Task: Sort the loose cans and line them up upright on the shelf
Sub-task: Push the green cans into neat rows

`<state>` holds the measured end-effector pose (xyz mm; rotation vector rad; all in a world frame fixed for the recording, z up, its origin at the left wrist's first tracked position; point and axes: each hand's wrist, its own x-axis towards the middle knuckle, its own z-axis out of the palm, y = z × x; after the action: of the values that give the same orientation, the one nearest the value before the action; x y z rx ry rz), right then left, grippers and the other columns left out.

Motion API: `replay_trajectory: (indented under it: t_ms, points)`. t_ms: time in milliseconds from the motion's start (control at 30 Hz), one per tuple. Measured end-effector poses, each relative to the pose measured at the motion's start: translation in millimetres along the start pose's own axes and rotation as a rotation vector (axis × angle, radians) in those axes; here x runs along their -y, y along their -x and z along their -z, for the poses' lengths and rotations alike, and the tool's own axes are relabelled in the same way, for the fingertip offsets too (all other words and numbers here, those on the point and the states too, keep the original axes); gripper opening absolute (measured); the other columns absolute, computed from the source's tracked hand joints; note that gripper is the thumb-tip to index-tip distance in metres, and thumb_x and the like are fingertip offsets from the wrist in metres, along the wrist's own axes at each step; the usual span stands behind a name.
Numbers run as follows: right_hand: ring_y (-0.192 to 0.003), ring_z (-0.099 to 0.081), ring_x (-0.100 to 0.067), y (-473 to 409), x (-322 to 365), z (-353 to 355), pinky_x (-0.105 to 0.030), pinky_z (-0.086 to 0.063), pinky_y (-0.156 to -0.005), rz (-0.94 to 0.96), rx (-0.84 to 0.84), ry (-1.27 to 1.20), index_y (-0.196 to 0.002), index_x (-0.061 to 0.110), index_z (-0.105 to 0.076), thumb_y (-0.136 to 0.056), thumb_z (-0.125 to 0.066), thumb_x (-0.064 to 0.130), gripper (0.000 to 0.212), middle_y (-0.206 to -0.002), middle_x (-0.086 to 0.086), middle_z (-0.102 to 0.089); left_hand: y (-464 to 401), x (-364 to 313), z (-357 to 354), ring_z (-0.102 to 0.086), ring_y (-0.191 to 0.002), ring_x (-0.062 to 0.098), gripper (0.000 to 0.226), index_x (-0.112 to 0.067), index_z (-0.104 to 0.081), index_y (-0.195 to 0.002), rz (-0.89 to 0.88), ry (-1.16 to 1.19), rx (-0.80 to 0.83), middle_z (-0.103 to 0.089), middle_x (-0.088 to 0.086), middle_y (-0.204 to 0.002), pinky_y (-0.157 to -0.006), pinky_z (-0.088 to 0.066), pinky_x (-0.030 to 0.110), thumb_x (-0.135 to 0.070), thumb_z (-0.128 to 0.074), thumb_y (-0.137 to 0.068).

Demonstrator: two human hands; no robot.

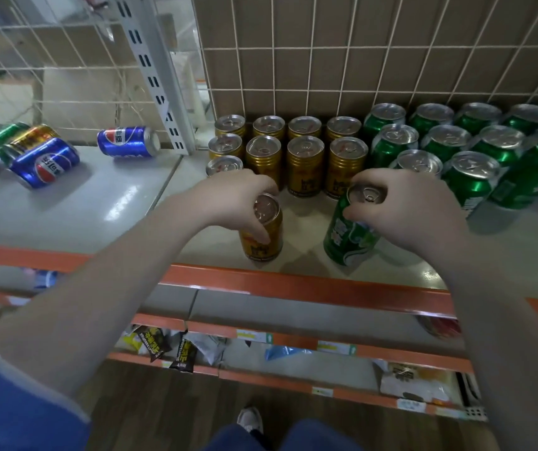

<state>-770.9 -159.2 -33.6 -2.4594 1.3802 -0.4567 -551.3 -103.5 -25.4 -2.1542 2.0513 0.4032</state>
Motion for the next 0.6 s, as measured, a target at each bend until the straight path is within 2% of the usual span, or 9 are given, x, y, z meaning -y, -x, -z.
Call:
replay_trajectory:
  t_ms: [67, 167, 267, 400, 467, 533, 600]
  points:
    - [-0.104, -0.054, -0.029, -1.2, 0.5, 0.4, -0.039, -0.049, -0.078, -0.001, -0.001, 0.005, -0.117, 0.033, -0.062, -0.079, -0.064, 0.043, 0.040, -0.108, -0.006, -0.065, 1.1, 2.5, 4.1, -0.047, -0.111, 0.016, 0.070, -0.030, -0.047, -0.131, -0.088, -0.022, 0.019, -0.049, -0.003, -0.122, -0.082, -0.044, 0.030, -0.040, -0.079, -0.069]
    - [-0.104, -0.054, -0.028, -2.3, 2.3, 0.5, -0.040, -0.049, -0.078, -0.001, 0.007, 0.006, -0.116, 0.032, -0.062, -0.079, -0.064, 0.042, 0.039, -0.107, -0.006, -0.065, 0.0, 7.1, 11.7, -0.042, -0.100, 0.006, 0.065, -0.031, -0.050, -0.130, -0.178, -0.074, 0.018, -0.048, -0.013, -0.113, -0.075, -0.037, 0.021, -0.041, -0.077, -0.072]
    - [-0.104, -0.053, -0.028, -2.6, 3.7, 0.8, -0.039, -0.049, -0.077, 0.000, 0.017, 0.003, -0.114, 0.032, -0.063, -0.078, -0.064, 0.041, 0.037, -0.106, -0.005, -0.065, -6.8, 9.1, 21.4, -0.042, -0.094, 0.005, 0.063, -0.032, -0.052, -0.128, -0.225, -0.120, 0.003, -0.051, -0.015, -0.109, -0.066, -0.037, 0.018, -0.045, -0.076, -0.071]
    - [-0.103, -0.053, -0.028, -3.2, 5.6, 0.1, -0.039, -0.049, -0.076, -0.004, 0.019, 0.008, -0.111, 0.032, -0.064, -0.078, -0.064, 0.041, 0.034, -0.105, -0.005, -0.065, -18.3, 9.6, 35.5, -0.045, -0.092, 0.007, 0.062, -0.031, -0.054, -0.127, -0.259, -0.128, -0.090, -0.057, -0.009, -0.114, -0.071, -0.038, 0.025, -0.046, -0.076, -0.071]
    - [-0.101, -0.053, -0.028, -3.5, 6.7, 0.3, -0.038, -0.048, -0.074, -0.006, 0.022, 0.007, -0.108, 0.031, -0.065, -0.078, -0.064, 0.040, 0.031, -0.103, -0.005, -0.065, -23.3, 9.1, 43.8, -0.046, -0.091, 0.009, 0.064, -0.029, -0.053, -0.129, -0.244, -0.095, -0.117, -0.055, -0.010, -0.109, -0.071, -0.037, 0.025, -0.047, -0.075, -0.072]
    - [-0.100, -0.053, -0.028, -3.6, 7.6, 0.6, -0.037, -0.046, -0.072, -0.008, 0.022, 0.007, -0.105, 0.031, -0.065, -0.078, -0.065, 0.039, 0.028, -0.101, -0.005, -0.065, -29.2, 9.0, 48.6, -0.049, -0.095, 0.013, 0.065, -0.029, -0.053, -0.130, -0.227, -0.094, -0.132, -0.055, -0.009, -0.108, -0.072, -0.042, 0.028, -0.049, -0.074, -0.072]
    - [-0.100, -0.053, -0.028, -3.5, 8.4, 0.5, -0.036, -0.046, -0.071, -0.012, 0.018, 0.011, -0.105, 0.031, -0.065, -0.078, -0.065, 0.038, 0.028, -0.100, -0.005, -0.065, -36.4, 11.2, 48.9, -0.053, -0.103, 0.018, 0.067, -0.030, -0.053, -0.130, -0.219, -0.131, -0.151, -0.059, -0.005, -0.118, -0.079, -0.049, 0.034, -0.053, -0.073, -0.070]
